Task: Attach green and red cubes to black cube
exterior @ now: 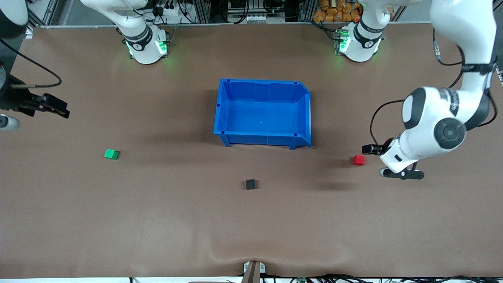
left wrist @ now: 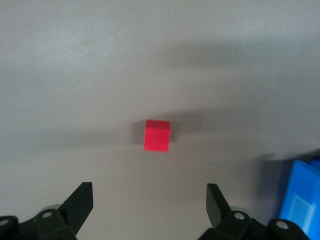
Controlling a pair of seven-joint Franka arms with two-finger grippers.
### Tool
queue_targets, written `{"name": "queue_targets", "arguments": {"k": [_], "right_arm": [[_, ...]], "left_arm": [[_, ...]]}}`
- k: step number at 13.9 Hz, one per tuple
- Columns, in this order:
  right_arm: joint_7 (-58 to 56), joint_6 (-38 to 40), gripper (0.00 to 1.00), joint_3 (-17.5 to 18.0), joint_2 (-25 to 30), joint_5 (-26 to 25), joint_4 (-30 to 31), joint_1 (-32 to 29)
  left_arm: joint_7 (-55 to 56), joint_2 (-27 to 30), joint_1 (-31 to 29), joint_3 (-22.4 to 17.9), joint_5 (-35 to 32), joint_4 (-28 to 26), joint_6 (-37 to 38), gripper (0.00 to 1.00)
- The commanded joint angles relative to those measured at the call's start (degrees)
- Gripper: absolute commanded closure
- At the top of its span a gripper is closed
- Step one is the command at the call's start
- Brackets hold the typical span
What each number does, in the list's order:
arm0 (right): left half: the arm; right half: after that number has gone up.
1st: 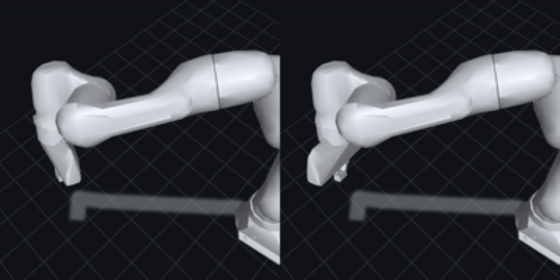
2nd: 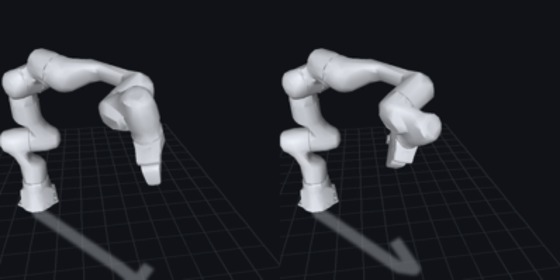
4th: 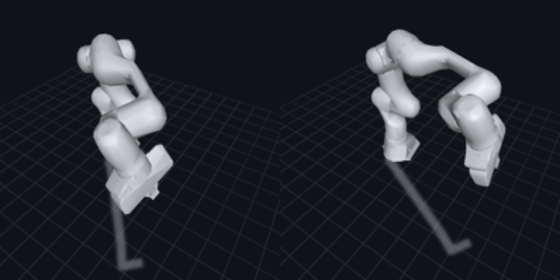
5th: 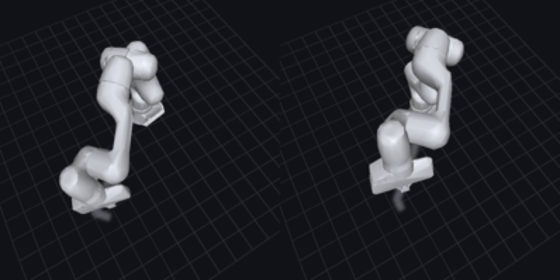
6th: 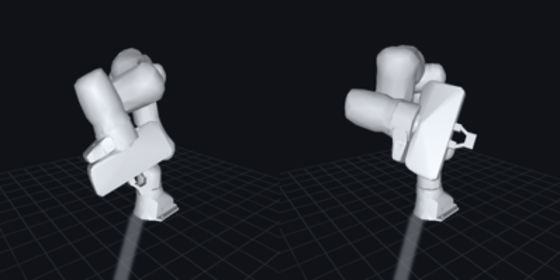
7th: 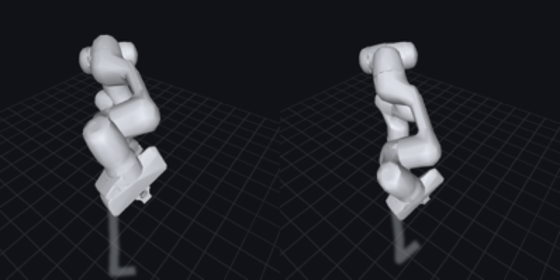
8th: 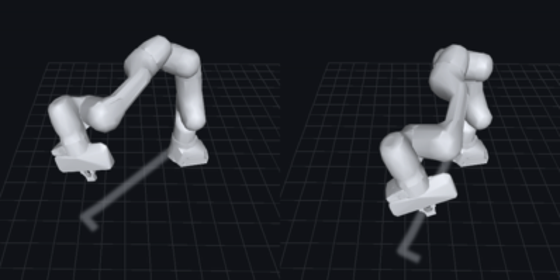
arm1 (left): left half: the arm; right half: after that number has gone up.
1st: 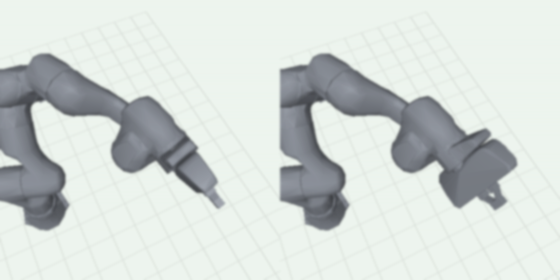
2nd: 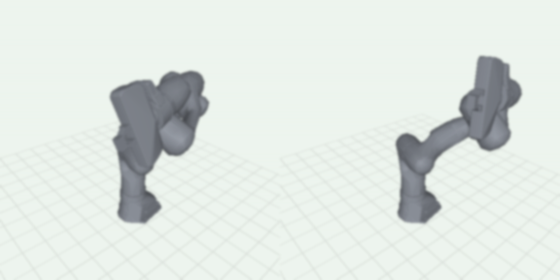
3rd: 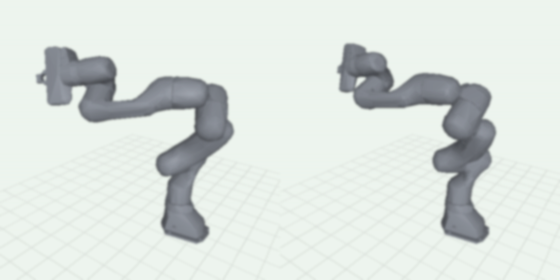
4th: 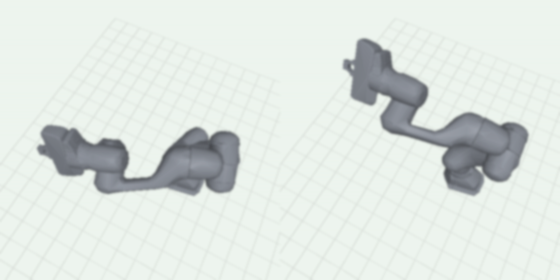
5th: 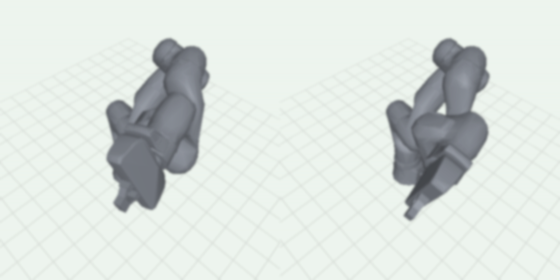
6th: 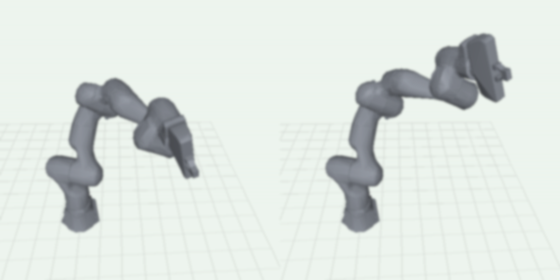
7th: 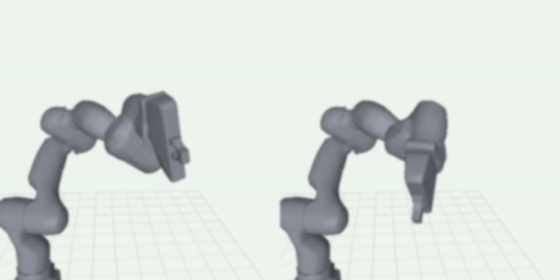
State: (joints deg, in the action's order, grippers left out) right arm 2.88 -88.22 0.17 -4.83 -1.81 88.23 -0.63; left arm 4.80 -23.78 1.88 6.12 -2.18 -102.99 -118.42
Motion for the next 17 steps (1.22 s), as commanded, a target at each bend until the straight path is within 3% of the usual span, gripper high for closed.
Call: {"name": "queue_targets", "arguments": {"k": [1,7,15,16,17], "right_arm": [[0.4,0.3,0.0,0.1,-1.8,0.7,-1.2,-0.2],[0.2,-1.7,0.0,-0.1,-5.1,0.5,-1.3,-0.6],[0.4,-6.2,0.0,-0.2,-12.4,0.6,-1.0,-2.4],[0.4,-6.7,0.0,-0.1,-13.5,0.6,-1.0,-2.8],[0.4,-7.1,0.0,-0.1,-14.5,0.6,-1.0,-3.3]], "left_arm": [[0.7,-2.4,-0.3,0.2,0.7,-0.5,-3.8,0.0],[2.4,-8.3,0.3,0.2,0.1,-1.8,-11.8,0.0],[2.2,-11.5,0.5,0.1,-0.6,-2.2,-12.5,0.0],[2.2,-11.5,0.5,0.1,-0.8,-2.6,-12.5,0.18],[2.2,-11.5,0.5,0.1,-0.8,-2.8,-12.5,0.6]]}}
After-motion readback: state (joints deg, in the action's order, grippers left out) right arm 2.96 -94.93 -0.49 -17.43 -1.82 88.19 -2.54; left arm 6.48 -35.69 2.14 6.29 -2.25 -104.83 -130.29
